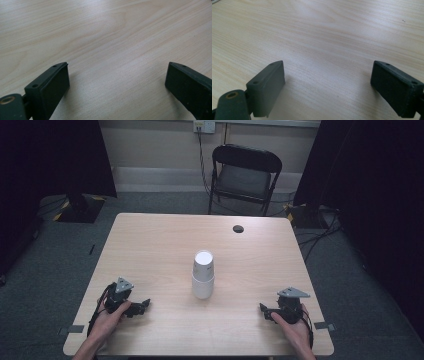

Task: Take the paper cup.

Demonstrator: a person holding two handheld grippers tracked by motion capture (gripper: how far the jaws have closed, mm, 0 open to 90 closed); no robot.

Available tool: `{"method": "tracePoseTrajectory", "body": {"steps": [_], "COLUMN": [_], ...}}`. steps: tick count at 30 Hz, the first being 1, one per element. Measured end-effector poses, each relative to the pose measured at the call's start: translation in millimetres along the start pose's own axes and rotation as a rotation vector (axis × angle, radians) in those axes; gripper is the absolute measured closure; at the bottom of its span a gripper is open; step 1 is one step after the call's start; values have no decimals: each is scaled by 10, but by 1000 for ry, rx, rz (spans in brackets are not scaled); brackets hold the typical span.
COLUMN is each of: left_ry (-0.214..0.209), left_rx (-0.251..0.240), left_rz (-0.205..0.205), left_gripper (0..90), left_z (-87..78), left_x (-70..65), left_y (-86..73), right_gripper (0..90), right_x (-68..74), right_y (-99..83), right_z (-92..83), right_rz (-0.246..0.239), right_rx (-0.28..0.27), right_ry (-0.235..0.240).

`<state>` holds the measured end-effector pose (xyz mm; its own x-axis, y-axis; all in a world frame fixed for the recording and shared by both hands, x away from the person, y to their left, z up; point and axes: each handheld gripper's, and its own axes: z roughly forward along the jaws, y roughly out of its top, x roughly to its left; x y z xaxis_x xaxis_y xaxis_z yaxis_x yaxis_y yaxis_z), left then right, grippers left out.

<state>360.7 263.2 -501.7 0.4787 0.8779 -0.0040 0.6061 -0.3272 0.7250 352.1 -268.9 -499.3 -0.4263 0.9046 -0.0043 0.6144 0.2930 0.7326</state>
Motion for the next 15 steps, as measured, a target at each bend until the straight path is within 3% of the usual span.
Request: {"method": "tracePoseTrajectory", "body": {"steps": [6, 10, 11, 12, 13, 15], "left_ry": [-1, -2, -25, -25, -26, -26], "left_rx": [0, -1, 8, 8, 8, 9], "left_rz": [0, -1, 17, 17, 18, 18], "left_gripper": [48, 48, 32, 22, 22, 20], "left_z": [2, 3, 5, 5, 6, 6], "left_x": [2, 1, 16, 16, 15, 14], "left_y": [1, 1, 1, 1, 2, 2], "right_gripper": [137, 178, 182, 182, 206, 201], "right_x": [-4, 3, 29, 29, 60, 104], "right_y": [4, 20, 38, 38, 65, 84], "right_z": [-4, -26, -48, -48, -88, -128], "right_rz": [-2, 8, 8, 8, 2, -23], "right_rx": [-1, -11, -50, -50, -70, -96], "right_ry": [16, 56, 72, 72, 126, 126]}}
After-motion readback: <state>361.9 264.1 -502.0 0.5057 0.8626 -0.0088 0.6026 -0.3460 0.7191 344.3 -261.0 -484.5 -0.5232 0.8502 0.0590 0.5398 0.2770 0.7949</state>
